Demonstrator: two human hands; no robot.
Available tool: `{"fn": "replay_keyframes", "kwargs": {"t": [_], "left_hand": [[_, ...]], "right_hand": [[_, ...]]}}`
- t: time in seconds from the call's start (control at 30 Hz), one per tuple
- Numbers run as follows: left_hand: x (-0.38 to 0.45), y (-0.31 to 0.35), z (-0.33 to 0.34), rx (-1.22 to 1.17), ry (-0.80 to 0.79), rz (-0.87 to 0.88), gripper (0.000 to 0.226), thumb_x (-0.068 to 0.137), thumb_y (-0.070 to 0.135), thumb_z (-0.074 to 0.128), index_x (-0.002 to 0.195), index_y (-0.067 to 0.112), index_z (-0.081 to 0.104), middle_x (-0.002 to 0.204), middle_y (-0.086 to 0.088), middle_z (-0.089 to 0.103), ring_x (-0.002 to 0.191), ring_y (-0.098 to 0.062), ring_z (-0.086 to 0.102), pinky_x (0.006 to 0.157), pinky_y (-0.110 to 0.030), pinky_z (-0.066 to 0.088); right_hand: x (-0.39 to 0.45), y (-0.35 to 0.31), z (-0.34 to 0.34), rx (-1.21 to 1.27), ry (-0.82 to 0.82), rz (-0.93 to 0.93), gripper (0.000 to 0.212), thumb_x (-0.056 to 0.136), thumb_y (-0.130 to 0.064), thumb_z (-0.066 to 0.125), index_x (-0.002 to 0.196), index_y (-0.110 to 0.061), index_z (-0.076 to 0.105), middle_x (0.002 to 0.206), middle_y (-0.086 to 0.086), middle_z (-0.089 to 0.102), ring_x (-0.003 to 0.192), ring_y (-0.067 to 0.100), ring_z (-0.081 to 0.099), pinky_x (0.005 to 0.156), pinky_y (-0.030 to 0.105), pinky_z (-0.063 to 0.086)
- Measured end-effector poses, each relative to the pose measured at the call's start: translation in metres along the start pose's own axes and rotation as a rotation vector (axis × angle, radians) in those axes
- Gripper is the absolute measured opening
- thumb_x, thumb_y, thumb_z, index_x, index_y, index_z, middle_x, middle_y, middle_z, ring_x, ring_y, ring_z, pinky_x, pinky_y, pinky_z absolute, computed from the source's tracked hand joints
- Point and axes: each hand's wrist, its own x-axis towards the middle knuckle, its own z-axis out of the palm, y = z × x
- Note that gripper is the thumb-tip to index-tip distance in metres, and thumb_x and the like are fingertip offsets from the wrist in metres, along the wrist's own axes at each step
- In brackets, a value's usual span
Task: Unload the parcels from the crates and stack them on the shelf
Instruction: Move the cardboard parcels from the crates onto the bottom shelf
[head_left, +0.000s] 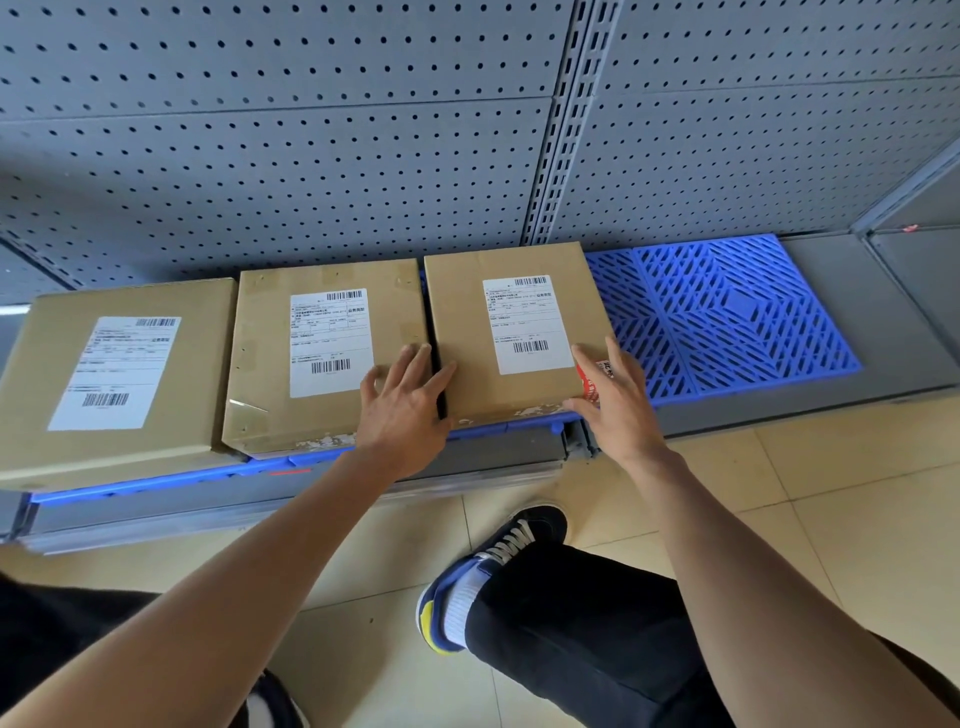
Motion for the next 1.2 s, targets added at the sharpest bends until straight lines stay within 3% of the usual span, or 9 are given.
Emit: {"fn": "replay_keyframes", "kwargs": {"t": [0.23,0.6,0.9,1.03,1.2], "left_hand": [[-0.001,-0.011,-0.006,0.045,-0.107,0.055,0.086,0.093,0.031,0.061,0.161,0.035,0.008,0.17,0.002,-0.003,0.156,-0.018,-0.009,0.123,-0.049,0.01],[-0.002,-0.01,-0.006,0.042,-0.107,0.057,0.09,0.091,0.023,0.061,0.162,0.033,0.006,0.17,0.001,-0.006,0.156,-0.018,-0.011,0.122,-0.049,0.009],[-0.001,-0.006,-0.007,-0.028,-0.078,0.022,0.082,0.092,0.025,0.06,0.161,0.032,0.016,0.17,-0.002,0.003,0.156,-0.019,-0.007,0.122,-0.052,0.009],[0.0,-0.003,-0.006,-0.08,-0.079,0.001,0.08,0.091,0.023,0.061,0.16,0.031,0.02,0.17,-0.003,0.004,0.156,-0.02,-0.007,0.122,-0.055,0.008],[0.002,-0.002,-0.004,-0.121,-0.041,-0.013,0.078,0.09,0.024,0.066,0.158,0.031,0.028,0.168,-0.004,0.012,0.156,-0.021,-0.001,0.122,-0.055,0.01]], "right_hand": [[-0.004,-0.003,0.002,-0.043,0.039,-0.023,0.074,0.091,-0.028,0.072,0.155,-0.025,0.035,0.167,0.011,0.008,0.149,0.036,0.012,0.114,0.061,0.03],[-0.004,-0.003,0.005,-0.112,0.032,-0.029,0.075,0.091,-0.027,0.073,0.155,-0.023,0.035,0.167,0.014,0.01,0.15,0.043,0.012,0.115,0.062,0.028],[-0.007,-0.015,0.009,-0.385,0.031,-0.063,0.078,0.095,-0.046,0.06,0.154,-0.014,0.021,0.163,0.021,0.012,0.151,0.044,0.007,0.121,0.061,0.013],[-0.008,-0.024,0.007,-0.429,0.0,-0.076,0.078,0.095,-0.043,0.062,0.154,-0.013,0.021,0.161,0.02,0.018,0.149,0.047,0.012,0.12,0.063,0.013],[-0.01,-0.033,0.005,-0.477,0.015,-0.107,0.072,0.088,-0.034,0.071,0.145,-0.014,0.032,0.15,0.018,0.03,0.142,0.046,0.022,0.115,0.062,0.027]]}}
